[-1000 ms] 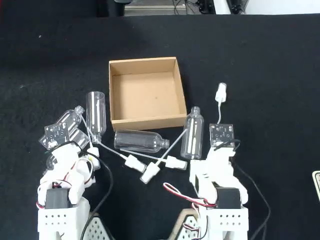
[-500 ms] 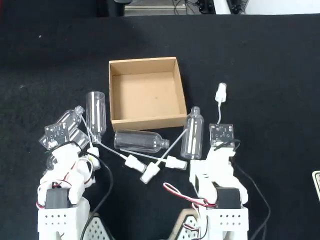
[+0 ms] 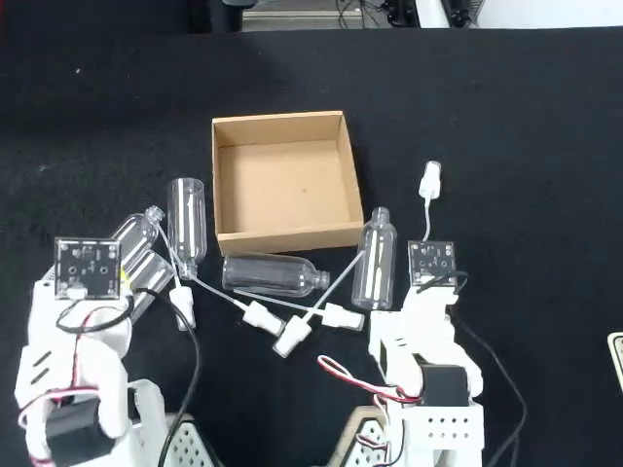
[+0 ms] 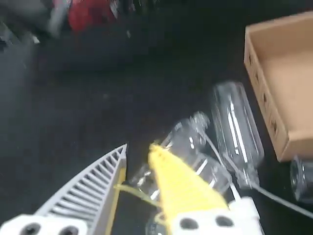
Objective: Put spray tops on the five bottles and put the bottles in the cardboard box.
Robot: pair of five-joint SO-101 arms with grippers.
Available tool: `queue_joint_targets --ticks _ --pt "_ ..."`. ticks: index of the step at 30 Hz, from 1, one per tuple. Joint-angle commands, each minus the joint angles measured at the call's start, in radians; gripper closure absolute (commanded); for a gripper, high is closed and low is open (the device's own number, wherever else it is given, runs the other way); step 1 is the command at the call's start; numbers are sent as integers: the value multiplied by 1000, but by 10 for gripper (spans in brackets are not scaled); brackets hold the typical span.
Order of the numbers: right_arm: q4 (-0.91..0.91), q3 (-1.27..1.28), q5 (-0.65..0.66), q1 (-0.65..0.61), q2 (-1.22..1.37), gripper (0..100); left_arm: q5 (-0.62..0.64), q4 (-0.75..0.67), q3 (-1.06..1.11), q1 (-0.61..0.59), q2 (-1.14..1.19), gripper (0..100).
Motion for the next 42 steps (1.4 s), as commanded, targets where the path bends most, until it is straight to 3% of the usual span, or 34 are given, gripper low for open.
queue_joint_targets --ticks 1,10,18,23,32,42 --pt "6 -10 2 -12 -97 986 -11 -6 -88 -19 41 801" --pt "6 -10 2 -12 -97 986 -100 -37 -364 -27 635 794" --pt "6 -10 0 -12 -97 986 -308 26 -671 -22 1212 786" --pt "6 -10 0 -12 -97 986 -446 26 -805 -25 1513 695" --pt "6 -10 0 -12 -97 986 -629 25 -943 -68 1794 707" --pt "6 -10 0 -12 -97 986 -640 14 -1041 -84 1999 707"
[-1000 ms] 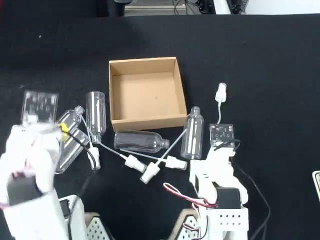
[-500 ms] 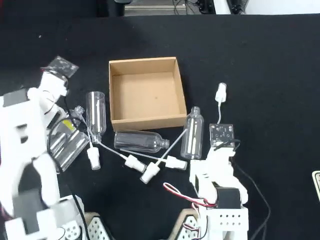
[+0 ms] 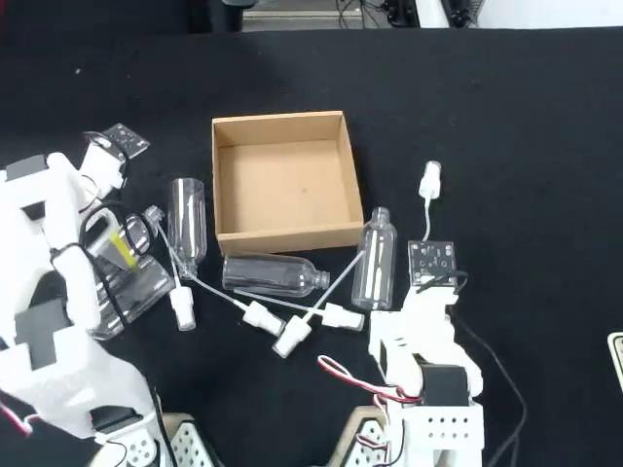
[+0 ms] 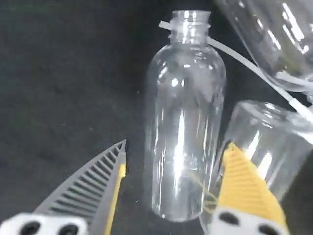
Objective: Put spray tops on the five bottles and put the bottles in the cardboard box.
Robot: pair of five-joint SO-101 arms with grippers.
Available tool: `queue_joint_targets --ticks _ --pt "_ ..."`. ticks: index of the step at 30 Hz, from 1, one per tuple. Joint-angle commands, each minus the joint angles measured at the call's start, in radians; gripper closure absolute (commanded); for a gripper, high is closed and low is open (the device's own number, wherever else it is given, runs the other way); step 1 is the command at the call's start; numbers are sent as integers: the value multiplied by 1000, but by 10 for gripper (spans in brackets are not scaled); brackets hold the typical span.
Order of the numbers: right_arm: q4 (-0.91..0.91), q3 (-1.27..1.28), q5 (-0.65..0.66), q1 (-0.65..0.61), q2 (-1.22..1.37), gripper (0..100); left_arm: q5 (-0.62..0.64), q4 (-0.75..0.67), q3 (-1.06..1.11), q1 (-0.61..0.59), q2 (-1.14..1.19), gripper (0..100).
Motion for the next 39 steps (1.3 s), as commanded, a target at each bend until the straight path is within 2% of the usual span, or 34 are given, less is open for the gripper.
queue_joint_targets --ticks 1,6,12,15,20,24,28,29,31,35,36,39 --pt "6 -10 0 -12 -97 986 -9 0 -97 -2 63 707" --pt "6 -10 0 -12 -97 987 0 9 -205 -5 180 708" --pt "6 -10 0 -12 -97 987 0 3 -214 -2 227 710" --pt "6 -10 0 -12 -97 987 0 9 -214 -2 232 770" --pt "3 -10 5 -15 -97 984 35 12 -222 -2 227 973" --pt "-25 -10 5 -17 -97 983 161 44 -263 -21 180 968" --pt "-183 -10 9 -11 -96 983 178 199 -323 -35 23 970" --pt "-204 -12 34 -11 -96 983 178 239 -329 -38 -21 970" --pt "-242 -15 173 -11 -96 982 178 308 -326 -39 -104 970" --pt "-226 -94 594 -3 -94 982 195 407 -263 -77 -232 970" --pt "-209 -133 649 -5 -96 982 219 411 -234 -84 -259 970" --pt "-187 -283 675 -15 -93 983 315 414 -147 -110 -330 970"
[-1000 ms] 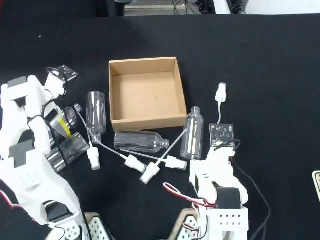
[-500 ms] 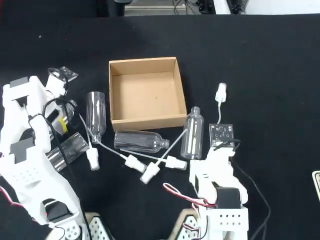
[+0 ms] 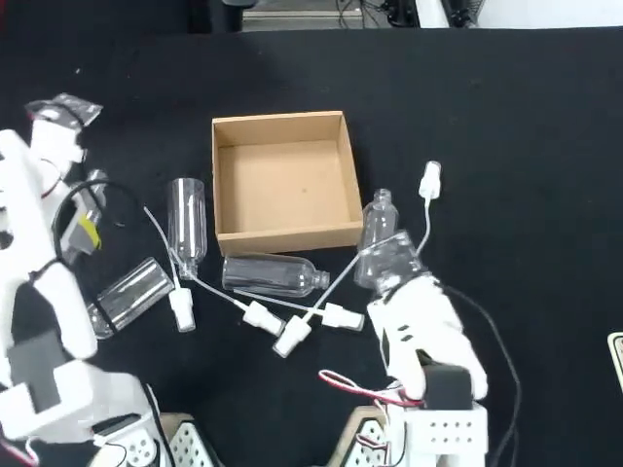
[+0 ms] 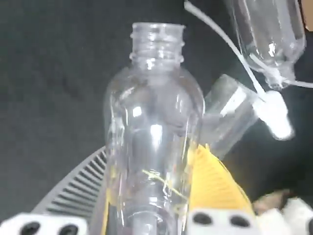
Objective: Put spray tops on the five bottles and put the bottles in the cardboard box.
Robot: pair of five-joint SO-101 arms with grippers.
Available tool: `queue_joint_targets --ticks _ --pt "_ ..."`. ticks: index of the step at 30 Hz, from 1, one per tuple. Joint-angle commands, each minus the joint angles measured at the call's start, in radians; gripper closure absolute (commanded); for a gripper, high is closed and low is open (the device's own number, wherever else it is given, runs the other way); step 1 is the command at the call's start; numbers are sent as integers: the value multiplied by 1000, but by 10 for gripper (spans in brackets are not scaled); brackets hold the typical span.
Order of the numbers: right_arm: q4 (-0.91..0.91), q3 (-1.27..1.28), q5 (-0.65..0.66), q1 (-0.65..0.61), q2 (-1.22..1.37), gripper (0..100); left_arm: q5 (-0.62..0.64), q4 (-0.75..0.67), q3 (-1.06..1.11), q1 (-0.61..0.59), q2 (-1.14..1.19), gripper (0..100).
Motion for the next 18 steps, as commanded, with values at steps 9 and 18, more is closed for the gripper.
queue_joint_targets --ticks 9,18 --pt "245 -527 342 -269 252 853 193 -29 329 -47 -381 970" --pt "311 -578 413 -726 742 848 262 -117 440 -226 -448 970"
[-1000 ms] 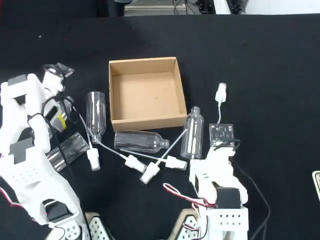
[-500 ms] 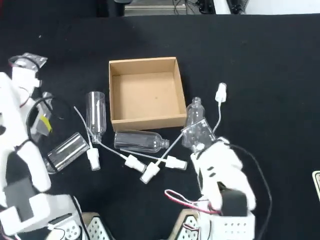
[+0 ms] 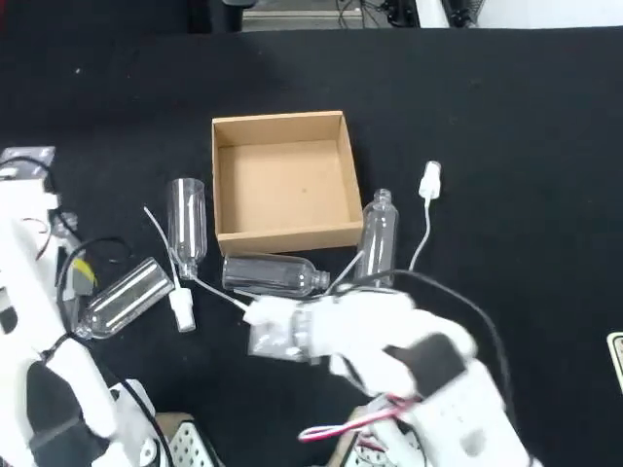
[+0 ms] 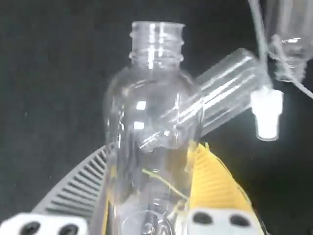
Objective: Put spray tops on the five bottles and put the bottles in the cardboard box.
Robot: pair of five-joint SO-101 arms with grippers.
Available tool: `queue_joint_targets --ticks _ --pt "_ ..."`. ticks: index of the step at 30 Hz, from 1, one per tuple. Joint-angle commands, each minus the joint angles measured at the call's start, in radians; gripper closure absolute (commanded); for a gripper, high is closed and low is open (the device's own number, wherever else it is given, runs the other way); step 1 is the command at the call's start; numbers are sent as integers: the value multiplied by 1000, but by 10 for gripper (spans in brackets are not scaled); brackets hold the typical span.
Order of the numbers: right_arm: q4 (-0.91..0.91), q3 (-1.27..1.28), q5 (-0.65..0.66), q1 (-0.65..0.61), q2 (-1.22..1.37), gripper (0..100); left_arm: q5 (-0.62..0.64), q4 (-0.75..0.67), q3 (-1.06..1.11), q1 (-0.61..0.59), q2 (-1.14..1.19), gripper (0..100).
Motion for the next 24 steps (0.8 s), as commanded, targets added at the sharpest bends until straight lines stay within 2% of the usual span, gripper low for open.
queue_joint_targets --ticks 1,8,18,24 --pt "-75 -24 9 -129 177 845 12 -18 -16 -104 -40 971" --pt "-256 -13 15 -203 401 773 11 -14 -68 -274 -40 971" --pt "-393 62 239 -219 582 773 -58 -11 -58 -314 -40 971" --pt "-555 94 256 -201 659 806 -60 -11 -15 -315 -44 971"
